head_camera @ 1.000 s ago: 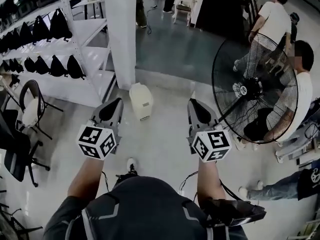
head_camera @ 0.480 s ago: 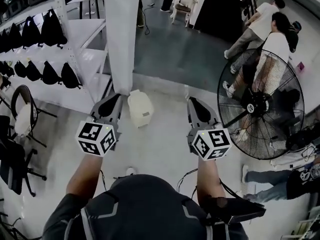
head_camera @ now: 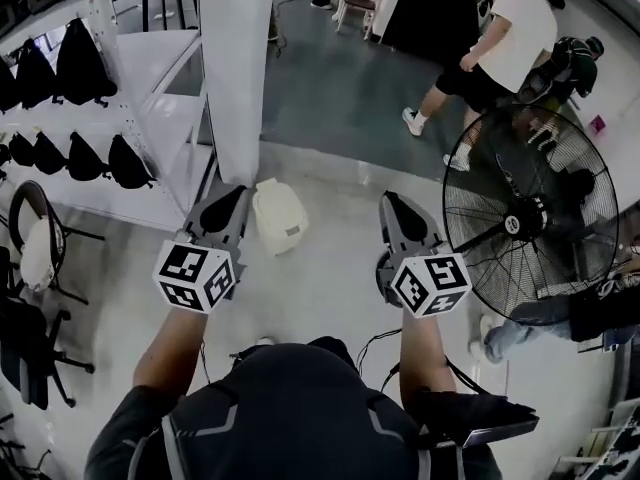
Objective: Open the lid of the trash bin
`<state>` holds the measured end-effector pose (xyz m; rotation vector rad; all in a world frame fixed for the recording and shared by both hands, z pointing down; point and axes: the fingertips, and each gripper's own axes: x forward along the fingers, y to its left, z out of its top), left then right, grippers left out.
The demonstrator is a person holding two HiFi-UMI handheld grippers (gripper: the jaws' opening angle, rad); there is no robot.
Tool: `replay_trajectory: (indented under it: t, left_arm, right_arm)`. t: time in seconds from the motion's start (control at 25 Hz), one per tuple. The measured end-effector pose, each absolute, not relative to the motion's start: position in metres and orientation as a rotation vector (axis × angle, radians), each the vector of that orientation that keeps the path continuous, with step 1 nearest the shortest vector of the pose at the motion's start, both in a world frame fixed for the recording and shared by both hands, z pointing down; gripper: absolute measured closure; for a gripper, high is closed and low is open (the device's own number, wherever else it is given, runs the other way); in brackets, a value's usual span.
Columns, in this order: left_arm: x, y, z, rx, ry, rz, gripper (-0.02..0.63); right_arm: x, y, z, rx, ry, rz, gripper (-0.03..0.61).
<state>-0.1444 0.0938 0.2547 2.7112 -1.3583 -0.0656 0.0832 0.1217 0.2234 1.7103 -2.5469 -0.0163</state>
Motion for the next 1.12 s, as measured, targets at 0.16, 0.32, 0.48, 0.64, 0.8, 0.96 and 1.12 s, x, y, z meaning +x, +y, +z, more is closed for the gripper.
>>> replay_trajectory:
  t: [0.16,0.32,0.48,0.64,0.8,0.96,1.12]
  left_arm:
    - [-0.143,0.07,0.261,2.699,-1.365,-0.05,0.606]
    - [-0.138,0.048,0.263,2.698,-1.402,-0.015,0.606]
    - [-0.121,0.018,0.256,2.687,-1.454,0.005,0.606]
    - [-0.108,-0.019,0.253,2.662,-1.525,0.028,0.606]
    - [-0.089,-0.055,0.258,2.637,-1.542,0.064,0.606]
    - [-0.063,-0.09,0.263,2.624,-1.541,0.11,0.606]
    - [-0.045,-0.125,0.266,2.562,-1.584,0.107,0.604]
  right_arm:
    - [0.084,0.094,0.226,1.701,-2.561,-0.025,0.551]
    - [0.087,0.056,0.234,1.657,-2.603,-0.006,0.551]
    - [0.099,0.013,0.231,1.609,-2.663,0.0,0.55]
    - [0.111,-0.034,0.231,1.548,-2.703,-0.026,0.55]
    - [0.13,-0.075,0.235,1.497,-2.731,-0.019,0.549]
    - [0.154,-0.112,0.243,1.453,-2.752,0.014,0.549]
    - [0.171,-0.144,0.255,1.392,-2.781,0.079,0.548]
